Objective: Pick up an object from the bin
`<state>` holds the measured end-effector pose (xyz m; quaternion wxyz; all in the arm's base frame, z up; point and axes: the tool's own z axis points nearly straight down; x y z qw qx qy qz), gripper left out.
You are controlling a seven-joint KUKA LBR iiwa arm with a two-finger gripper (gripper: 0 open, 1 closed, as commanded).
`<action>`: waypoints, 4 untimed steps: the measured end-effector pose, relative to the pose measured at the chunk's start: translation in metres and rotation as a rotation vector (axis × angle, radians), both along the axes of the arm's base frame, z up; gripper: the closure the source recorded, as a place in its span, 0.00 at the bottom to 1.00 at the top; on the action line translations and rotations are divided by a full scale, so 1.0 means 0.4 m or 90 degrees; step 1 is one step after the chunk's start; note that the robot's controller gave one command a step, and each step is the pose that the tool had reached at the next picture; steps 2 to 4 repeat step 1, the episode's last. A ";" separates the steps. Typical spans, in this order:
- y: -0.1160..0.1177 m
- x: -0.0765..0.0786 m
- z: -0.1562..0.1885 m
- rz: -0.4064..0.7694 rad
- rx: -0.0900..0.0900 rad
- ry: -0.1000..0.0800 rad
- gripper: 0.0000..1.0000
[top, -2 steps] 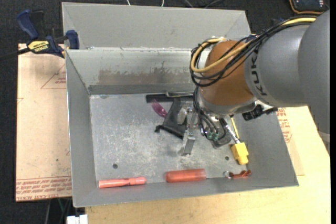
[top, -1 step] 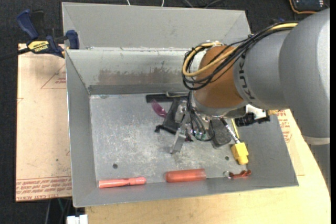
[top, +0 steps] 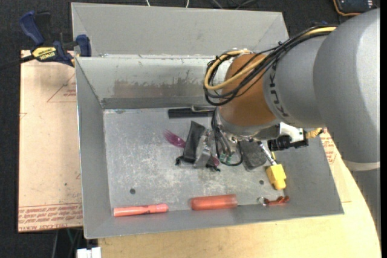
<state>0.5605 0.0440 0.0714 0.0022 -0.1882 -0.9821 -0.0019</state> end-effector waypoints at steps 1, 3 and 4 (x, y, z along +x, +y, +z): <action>0.000 0.000 0.000 0.000 0.000 0.000 1.00; 0.000 0.000 0.000 0.000 0.000 0.000 1.00; 0.000 0.000 0.000 0.000 0.000 0.000 1.00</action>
Offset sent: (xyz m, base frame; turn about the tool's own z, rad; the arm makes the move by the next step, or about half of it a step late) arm -0.0001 0.0000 0.1110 0.0004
